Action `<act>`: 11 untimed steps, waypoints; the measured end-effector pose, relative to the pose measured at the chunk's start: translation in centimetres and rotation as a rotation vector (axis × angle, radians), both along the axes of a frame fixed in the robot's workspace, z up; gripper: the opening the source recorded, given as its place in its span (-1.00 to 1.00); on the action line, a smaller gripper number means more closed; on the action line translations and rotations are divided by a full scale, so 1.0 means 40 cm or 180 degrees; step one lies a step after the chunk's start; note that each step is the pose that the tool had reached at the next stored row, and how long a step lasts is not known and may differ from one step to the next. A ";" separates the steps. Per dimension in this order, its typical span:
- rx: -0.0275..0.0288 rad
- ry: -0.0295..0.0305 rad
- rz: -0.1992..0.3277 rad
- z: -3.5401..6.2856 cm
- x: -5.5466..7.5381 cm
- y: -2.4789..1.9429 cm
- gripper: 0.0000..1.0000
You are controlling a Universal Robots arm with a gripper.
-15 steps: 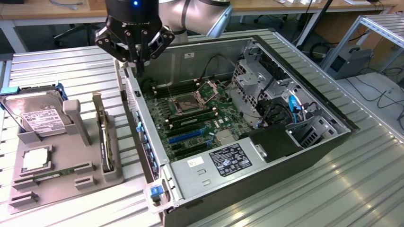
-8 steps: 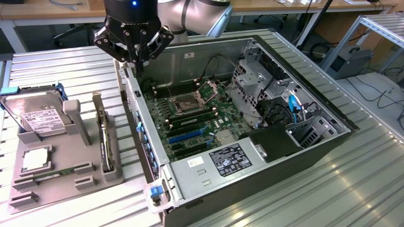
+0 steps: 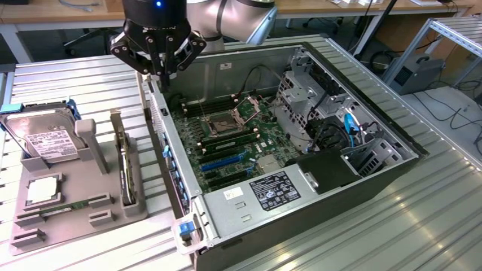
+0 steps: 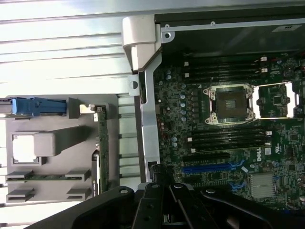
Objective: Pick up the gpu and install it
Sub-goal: 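Reach for the gpu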
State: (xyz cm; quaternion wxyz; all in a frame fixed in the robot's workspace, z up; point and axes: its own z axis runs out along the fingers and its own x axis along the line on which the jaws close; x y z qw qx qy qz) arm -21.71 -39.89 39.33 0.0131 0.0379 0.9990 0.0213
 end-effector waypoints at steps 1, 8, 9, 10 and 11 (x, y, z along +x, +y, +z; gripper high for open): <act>0.0000 0.0000 0.0000 0.000 -0.001 0.000 -0.79; 0.0000 0.0000 0.0000 0.000 -0.004 0.000 -0.79; 0.0000 0.0000 0.0000 0.000 -0.005 0.000 -0.79; 0.0000 0.0000 0.0000 0.000 -0.005 0.000 -0.79; 0.0000 0.0000 0.0000 0.000 -0.006 0.000 -0.79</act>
